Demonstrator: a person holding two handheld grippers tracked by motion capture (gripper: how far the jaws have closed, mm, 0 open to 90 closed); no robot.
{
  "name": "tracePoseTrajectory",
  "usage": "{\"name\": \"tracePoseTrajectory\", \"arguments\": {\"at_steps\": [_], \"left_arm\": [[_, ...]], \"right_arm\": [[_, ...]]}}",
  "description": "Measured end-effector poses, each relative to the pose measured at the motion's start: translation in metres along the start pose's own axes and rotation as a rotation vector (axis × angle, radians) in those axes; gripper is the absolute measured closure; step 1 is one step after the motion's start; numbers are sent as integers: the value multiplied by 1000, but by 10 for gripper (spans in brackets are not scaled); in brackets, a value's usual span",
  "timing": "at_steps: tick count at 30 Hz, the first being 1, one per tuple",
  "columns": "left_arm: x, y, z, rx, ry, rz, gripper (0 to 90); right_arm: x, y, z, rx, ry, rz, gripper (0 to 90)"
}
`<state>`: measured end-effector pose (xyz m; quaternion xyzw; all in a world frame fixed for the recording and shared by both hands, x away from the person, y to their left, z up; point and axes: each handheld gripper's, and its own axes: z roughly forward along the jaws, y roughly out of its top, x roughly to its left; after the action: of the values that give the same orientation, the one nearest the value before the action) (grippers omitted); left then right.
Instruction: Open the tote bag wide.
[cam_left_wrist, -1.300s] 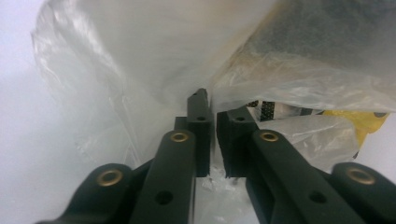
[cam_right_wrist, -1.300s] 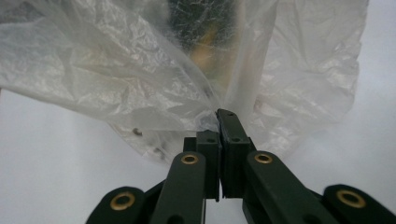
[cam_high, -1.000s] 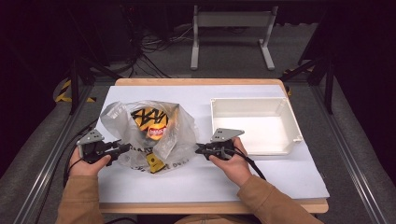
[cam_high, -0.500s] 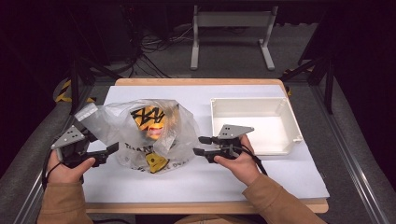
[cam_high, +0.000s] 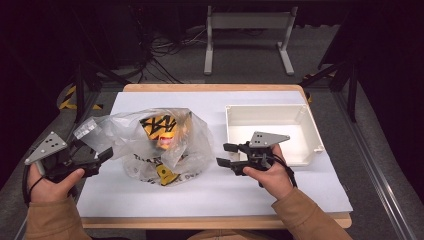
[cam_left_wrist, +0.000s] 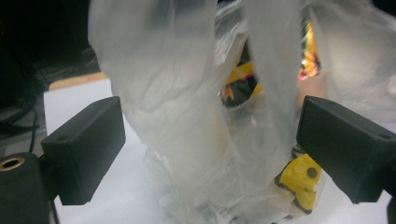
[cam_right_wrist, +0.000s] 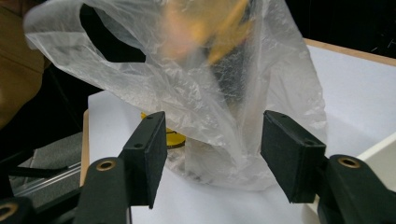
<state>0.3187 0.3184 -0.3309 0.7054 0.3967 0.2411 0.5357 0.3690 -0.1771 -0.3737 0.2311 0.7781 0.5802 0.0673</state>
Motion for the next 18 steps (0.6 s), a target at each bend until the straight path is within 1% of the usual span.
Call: {"name": "tracePoseTrajectory", "arguments": {"at_steps": [1, 2, 4, 6, 8, 13, 15, 18], "left_arm": [[0, 1, -2, -14, 6, 3, 76], [1, 2, -3, -24, 14, 6, 76], [4, 3, -5, -52, 35, 6, 68], [6, 4, -6, -82, 52, 3, 56], [6, 6, -7, -92, 81, 20, 48], [8, 11, -9, -155, 81, 33, 34], [9, 12, -9, -164, 81, 36, 34], [7, 15, -7, -159, 79, 70, 35]], "right_arm": [[-1, 1, -3, -23, 32, 15, 403], [-1, 1, -3, -23, 32, 15, 403], [-1, 1, -5, -45, 59, 18, 397], [0, 2, -7, -55, 66, 10, 391], [2, 2, -7, -62, 79, 7, 385], [4, 1, -7, -52, 69, 12, 375], [3, 1, -8, -56, 72, 17, 373], [3, 0, -9, -59, 66, 18, 370]]}}
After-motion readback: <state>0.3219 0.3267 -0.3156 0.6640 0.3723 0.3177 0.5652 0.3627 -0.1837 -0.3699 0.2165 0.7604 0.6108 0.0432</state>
